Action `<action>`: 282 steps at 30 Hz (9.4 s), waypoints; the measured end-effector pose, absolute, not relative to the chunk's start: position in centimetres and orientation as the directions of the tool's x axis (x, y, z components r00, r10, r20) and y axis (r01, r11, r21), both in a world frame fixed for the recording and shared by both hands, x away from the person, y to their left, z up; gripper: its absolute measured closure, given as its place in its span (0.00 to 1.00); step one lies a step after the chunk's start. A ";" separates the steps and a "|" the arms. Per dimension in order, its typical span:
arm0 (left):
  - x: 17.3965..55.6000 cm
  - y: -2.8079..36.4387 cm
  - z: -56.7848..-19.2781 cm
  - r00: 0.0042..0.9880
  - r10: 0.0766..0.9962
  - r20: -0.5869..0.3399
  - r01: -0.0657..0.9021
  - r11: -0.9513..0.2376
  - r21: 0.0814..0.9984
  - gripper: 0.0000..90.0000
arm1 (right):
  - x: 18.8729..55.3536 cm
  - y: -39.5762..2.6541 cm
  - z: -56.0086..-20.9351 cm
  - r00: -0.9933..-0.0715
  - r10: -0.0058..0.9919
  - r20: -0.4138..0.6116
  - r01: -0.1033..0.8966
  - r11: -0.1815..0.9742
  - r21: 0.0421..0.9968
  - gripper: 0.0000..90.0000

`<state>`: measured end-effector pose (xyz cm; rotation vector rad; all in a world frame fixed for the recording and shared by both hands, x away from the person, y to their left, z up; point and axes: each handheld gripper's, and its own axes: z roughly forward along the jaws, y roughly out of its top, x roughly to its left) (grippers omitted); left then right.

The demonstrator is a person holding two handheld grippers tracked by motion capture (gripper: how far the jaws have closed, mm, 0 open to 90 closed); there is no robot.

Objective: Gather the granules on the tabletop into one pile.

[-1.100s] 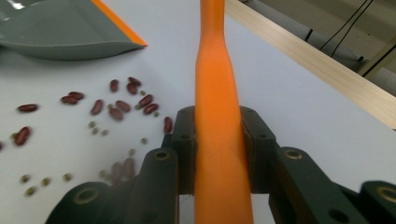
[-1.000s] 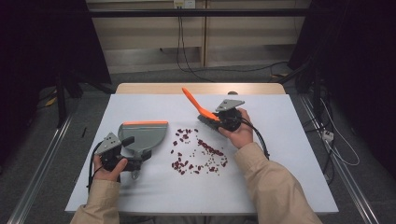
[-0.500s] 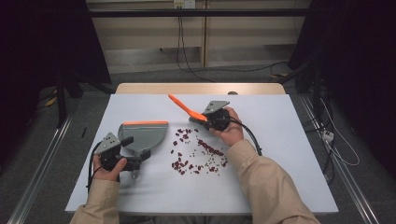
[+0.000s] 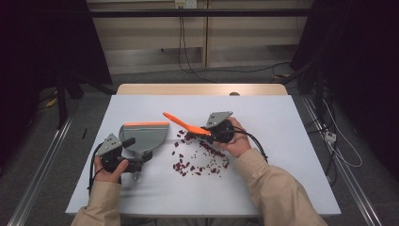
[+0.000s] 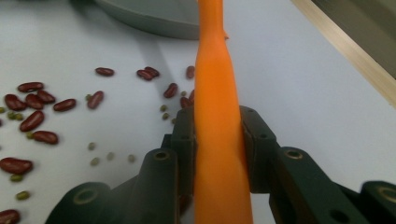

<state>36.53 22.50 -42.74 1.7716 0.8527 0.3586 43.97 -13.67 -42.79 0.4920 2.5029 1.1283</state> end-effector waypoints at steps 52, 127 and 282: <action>36.6 23.0 -42.8 0.685 0.708 -0.170 0.380 -0.148 0.913 0.06 | 47.5 -9.5 -43.2 -0.896 0.399 -0.193 0.108 0.619 0.778 0.79; 36.4 22.9 -43.0 0.699 0.698 -0.156 0.382 -0.181 0.906 0.06 | 41.8 -11.3 -40.7 -0.898 0.439 0.015 0.219 0.418 0.882 0.79; 36.5 22.3 -43.0 0.705 0.698 -0.125 0.365 -0.206 0.908 0.06 | 38.7 -15.5 -39.9 -0.516 0.781 0.352 0.552 -0.011 0.834 0.79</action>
